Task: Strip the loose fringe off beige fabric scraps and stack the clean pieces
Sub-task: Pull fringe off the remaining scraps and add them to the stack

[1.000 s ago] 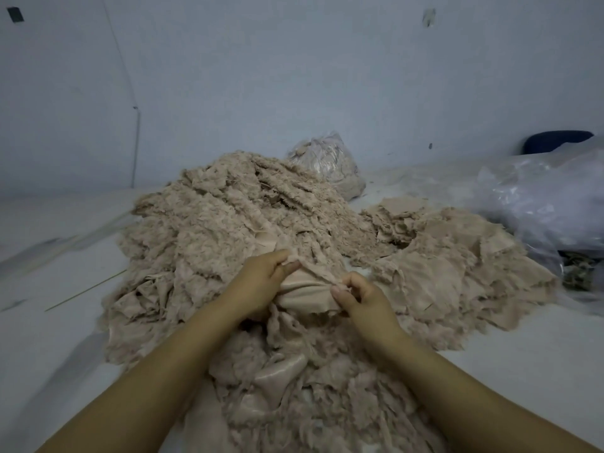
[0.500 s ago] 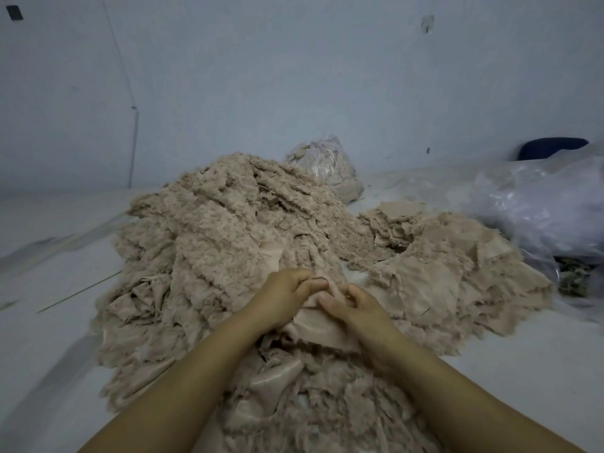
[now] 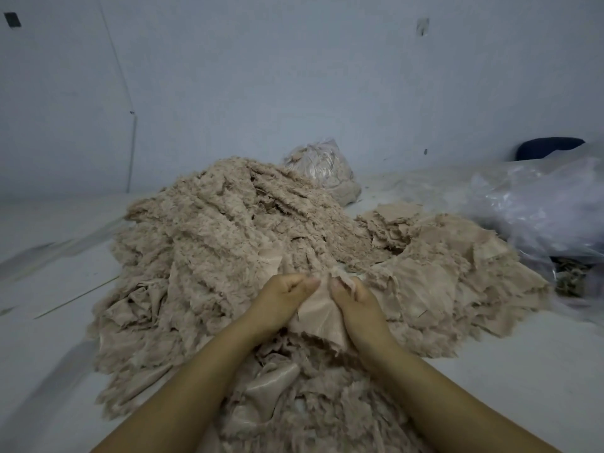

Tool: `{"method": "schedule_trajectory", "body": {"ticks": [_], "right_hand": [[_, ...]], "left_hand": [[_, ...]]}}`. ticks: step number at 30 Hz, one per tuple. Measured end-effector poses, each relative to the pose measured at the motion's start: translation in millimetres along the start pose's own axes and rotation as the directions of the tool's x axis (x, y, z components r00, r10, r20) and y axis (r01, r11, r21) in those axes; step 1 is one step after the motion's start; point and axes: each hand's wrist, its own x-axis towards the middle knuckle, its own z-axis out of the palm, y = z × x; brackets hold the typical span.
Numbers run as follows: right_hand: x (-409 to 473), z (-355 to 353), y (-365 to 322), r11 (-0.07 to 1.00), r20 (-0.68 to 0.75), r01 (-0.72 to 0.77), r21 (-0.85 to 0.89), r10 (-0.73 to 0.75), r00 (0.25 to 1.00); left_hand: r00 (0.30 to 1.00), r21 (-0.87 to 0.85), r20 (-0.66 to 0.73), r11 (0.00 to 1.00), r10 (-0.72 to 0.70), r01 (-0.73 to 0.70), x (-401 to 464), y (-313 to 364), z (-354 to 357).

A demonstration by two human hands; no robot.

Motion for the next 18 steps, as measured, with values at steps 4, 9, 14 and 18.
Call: {"method": "schedule_trajectory", "body": {"ticks": [4,9,14,18], "right_hand": [[4,2,-2,1.0,0.01,-0.019,-0.008,0.02,1.0],[15,-19,0,1.0,-0.27,-0.01,-0.017,0.006,0.963],[17,-28,-3,0.994,-0.31,0.056,-0.094,-0.083,0.947],[8,-1,0,0.983,-0.329,0.127,-0.131,-0.164,0.93]], "left_hand": [[0.997,0.113,0.0,0.991,0.078,-0.078,0,-8,4],[0.983,0.279,-0.184,0.96,0.017,0.036,3,-26,-18],[0.98,0.062,-0.027,0.978,-0.198,0.199,-12,-12,-13],[0.892,-0.376,0.295,0.817,-0.342,0.438,-14,13,30]]}}
